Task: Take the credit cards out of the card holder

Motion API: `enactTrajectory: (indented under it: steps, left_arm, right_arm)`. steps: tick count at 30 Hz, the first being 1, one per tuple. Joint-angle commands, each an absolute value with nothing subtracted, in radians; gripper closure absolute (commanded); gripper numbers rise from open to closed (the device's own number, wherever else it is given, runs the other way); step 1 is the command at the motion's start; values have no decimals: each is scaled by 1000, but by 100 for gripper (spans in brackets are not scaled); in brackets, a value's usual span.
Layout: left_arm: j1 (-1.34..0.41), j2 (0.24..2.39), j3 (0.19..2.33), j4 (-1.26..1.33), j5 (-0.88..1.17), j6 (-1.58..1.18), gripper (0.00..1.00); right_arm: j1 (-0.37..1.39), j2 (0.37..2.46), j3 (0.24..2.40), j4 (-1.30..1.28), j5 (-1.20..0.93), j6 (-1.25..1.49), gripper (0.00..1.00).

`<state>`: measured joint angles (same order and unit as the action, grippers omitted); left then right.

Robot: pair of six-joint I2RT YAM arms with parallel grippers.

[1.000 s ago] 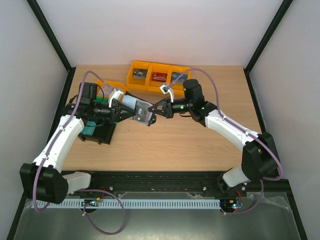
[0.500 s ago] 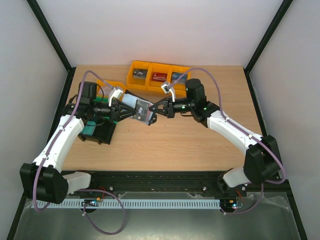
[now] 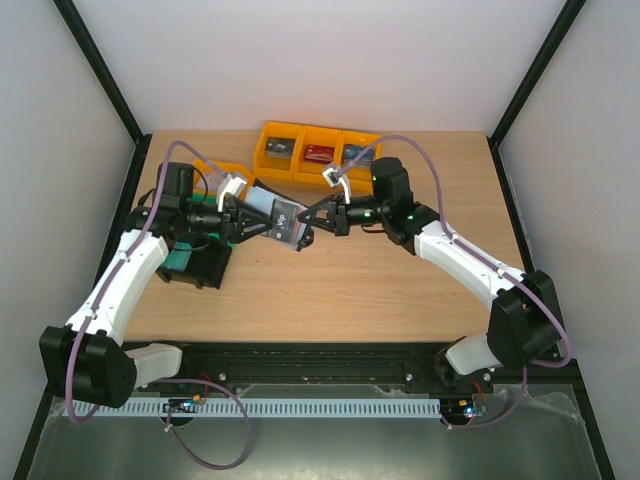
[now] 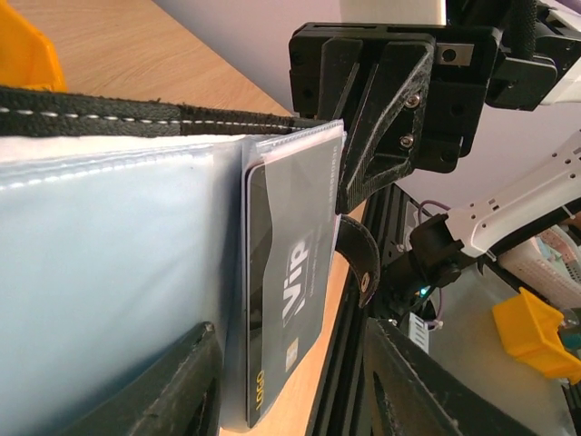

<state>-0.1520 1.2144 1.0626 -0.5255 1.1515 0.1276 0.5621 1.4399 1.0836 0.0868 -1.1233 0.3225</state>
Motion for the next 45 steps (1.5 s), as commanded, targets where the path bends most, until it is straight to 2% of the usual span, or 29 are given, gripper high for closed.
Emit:
enactTrajectory:
  steps: [1,7,12,14,18,22,28,37,45]
  left_arm:
    - [-159,1213,1066,-501,1162,126,54]
    - [-183,1218,1072,-468,1167,94,51]
    - [-229,1232,1115,-488,1182,77,53]
    - [-228,1230,1122,-499,1217,81,61]
    - [-225,1222,1132,-545,1236,128,84]
    - [-211,1211,1137,-613,1254,189,97]
    - [-200,1202,1140,-644,1269,218,98]
    - [-87,1171,1111,-635,1250,228,98]
    - [-78,1167,1117,-659,1229,256,98]
  right_arm:
    - [557,1419,1097,130,-1158,334,98]
    - [557,1418,1090,158,-1174,356,98]
    - [557,1413,1089,155,-1169,351,98]
    - [557,1410,1086,154,-1168,349,98]
    - [557,1403,1085,141,-1164,339,98]
    - [557,1401,1086,135,-1160,331,98]
    - [557,1403,1101,90,-1154,300,98]
    - [557,1392,1098,30,-1118,262,98]
    - [557,1389,1104,5,-1113,249,98]
